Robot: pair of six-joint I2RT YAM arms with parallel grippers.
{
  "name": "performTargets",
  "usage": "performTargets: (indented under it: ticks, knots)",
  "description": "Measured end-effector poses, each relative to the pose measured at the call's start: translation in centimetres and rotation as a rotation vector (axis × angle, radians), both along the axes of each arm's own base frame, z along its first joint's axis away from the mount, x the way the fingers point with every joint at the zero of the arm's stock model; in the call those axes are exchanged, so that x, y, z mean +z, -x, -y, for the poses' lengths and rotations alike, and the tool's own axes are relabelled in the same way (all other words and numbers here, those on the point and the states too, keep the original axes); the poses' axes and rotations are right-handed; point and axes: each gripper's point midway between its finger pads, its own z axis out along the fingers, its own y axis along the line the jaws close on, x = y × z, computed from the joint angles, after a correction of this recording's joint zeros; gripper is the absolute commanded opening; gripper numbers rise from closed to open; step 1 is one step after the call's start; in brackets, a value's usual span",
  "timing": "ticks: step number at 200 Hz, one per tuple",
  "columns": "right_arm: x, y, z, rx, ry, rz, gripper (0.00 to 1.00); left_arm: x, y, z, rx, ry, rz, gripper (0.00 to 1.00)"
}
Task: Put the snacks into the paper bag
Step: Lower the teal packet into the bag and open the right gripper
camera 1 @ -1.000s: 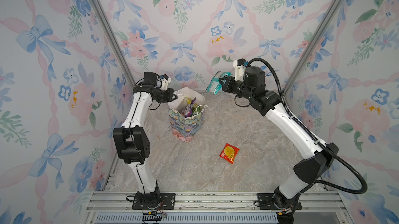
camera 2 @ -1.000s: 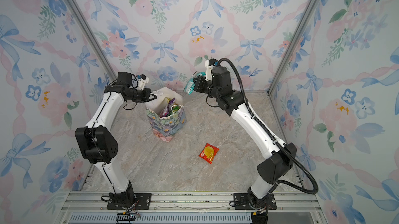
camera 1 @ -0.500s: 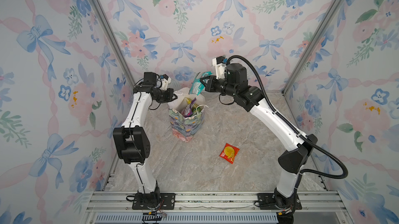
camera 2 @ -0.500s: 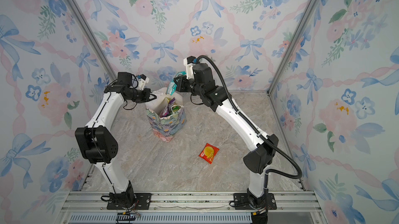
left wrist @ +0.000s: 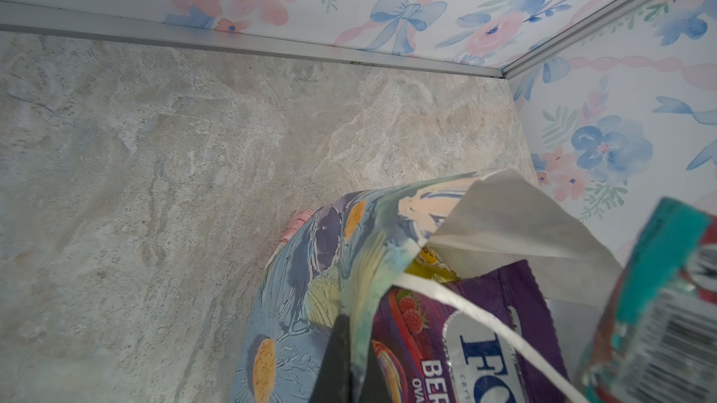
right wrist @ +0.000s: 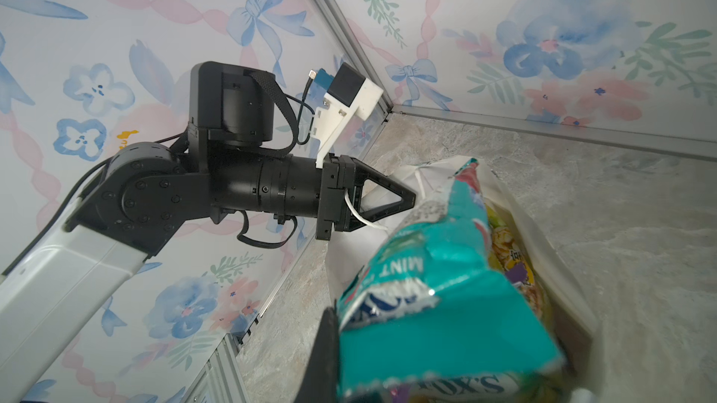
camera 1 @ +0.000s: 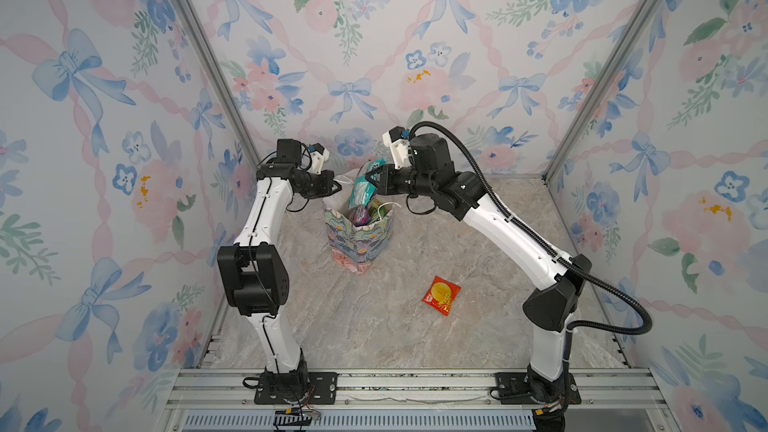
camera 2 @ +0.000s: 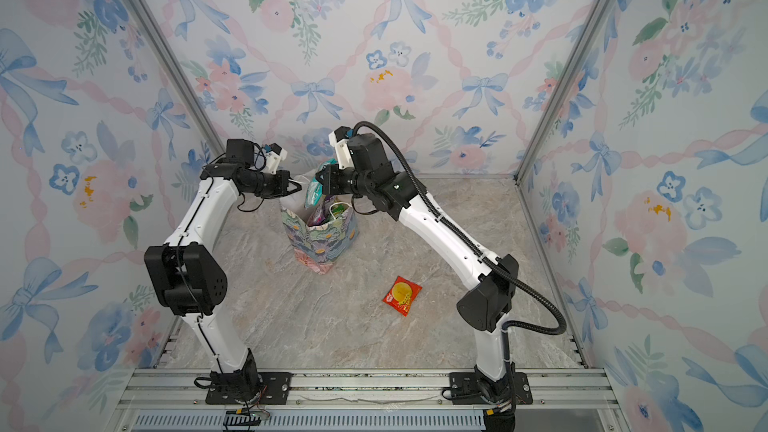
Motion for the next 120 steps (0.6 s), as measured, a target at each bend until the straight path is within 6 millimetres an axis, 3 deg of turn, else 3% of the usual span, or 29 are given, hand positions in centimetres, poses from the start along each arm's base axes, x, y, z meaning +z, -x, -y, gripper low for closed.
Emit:
performTargets:
  ticks: [66,120]
  knots:
    - [-1.5,0.1,-0.2,0.012,0.032,-0.033,0.00,0.0,0.0,0.0,0.000,0.000,0.000,0.00]
    - [-6.6,-1.4,-1.4,0.011,0.115,-0.097,0.00,0.0,0.0,0.0,0.000,0.000,0.000,0.00]
